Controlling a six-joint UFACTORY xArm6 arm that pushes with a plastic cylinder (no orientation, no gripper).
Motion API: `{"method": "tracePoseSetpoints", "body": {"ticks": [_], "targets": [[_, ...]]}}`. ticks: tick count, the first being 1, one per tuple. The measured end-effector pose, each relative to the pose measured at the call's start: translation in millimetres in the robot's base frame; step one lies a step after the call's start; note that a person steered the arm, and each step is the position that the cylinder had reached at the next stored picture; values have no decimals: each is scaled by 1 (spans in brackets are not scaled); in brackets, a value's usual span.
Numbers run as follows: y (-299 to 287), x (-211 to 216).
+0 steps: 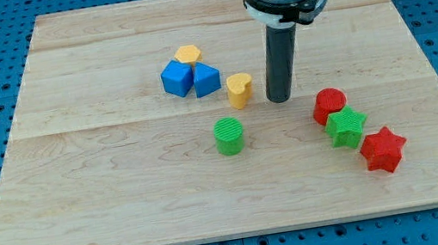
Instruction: Slide the green circle into the green star and red circle
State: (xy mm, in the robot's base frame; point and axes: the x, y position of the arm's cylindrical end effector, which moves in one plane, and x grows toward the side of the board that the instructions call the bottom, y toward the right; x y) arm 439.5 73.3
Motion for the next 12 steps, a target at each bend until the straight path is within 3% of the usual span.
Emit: {"method": "tracePoseSetpoints", "body": {"ticks": [1,3,4,5,6,7,9,10,12], "targets": [[-31,-43],[7,-47],[11,2],[-33,39],[-85,45],[-94,77],[-20,86],[-33,94],[-175,77]]}}
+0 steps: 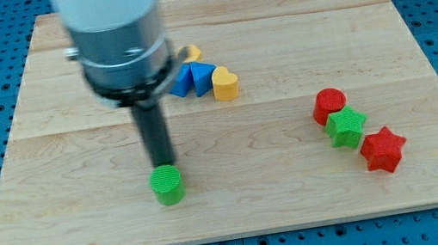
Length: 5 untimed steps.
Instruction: Slide the green circle into the green star and red circle
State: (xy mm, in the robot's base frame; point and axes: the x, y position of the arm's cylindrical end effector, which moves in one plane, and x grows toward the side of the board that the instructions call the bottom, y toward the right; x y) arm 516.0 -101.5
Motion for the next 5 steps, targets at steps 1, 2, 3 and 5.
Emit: {"method": "tracePoseSetpoints", "body": {"ticks": [1,2,3,5], "targets": [[-30,30],[6,48],[86,26],[126,13]]}}
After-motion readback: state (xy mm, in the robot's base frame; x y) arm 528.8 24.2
